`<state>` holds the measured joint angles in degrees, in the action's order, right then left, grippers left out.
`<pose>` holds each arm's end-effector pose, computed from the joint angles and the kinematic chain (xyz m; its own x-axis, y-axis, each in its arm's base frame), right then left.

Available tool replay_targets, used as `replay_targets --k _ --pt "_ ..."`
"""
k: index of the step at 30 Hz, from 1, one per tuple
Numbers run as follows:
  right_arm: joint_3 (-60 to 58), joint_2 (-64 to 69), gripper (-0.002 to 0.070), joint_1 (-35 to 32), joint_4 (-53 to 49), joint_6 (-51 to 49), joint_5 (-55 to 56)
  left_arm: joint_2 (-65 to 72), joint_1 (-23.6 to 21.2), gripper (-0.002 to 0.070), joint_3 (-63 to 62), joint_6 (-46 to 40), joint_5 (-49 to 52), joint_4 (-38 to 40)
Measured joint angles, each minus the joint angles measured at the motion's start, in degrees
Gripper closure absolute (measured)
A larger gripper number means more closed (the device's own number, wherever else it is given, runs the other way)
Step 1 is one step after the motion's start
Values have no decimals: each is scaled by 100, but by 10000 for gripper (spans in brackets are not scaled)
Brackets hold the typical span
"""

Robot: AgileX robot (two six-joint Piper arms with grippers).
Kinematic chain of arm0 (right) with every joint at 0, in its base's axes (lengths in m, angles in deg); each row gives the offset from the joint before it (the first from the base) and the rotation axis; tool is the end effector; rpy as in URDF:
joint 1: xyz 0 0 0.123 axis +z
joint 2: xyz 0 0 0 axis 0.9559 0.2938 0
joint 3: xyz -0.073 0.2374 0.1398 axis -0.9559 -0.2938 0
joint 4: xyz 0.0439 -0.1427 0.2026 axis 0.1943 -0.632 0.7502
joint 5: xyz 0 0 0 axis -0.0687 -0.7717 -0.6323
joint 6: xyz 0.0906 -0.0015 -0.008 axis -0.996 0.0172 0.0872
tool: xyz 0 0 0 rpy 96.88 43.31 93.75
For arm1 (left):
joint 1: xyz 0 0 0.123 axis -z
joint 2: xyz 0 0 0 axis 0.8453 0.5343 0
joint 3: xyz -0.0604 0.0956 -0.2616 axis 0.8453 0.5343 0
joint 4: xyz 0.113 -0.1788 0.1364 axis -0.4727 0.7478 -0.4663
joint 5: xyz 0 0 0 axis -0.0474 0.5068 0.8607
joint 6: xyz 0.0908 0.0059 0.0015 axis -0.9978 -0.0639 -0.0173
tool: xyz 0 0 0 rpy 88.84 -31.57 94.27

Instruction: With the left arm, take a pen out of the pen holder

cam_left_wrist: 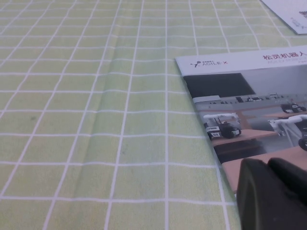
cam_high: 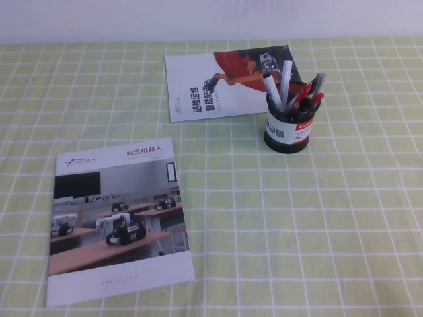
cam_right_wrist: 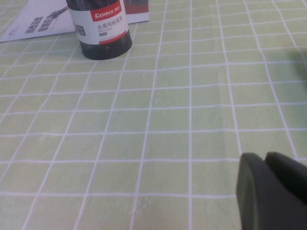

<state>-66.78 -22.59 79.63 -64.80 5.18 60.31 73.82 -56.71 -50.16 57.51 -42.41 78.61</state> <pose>0.0511 0.0109 0.1711 -0.3154 0.1293 -0.9401 -0.1164 0.9779 0.1736 0.0523 -0.0021 0.1708 -0.3047 0.0549 -0.9509 0.0446 0.9981 0.0433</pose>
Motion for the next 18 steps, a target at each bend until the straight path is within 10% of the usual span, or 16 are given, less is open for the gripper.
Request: replay_targets --k 18 --pt "0 0 691 0 0 0 0 0 0 677 0 37 -1519 2764"
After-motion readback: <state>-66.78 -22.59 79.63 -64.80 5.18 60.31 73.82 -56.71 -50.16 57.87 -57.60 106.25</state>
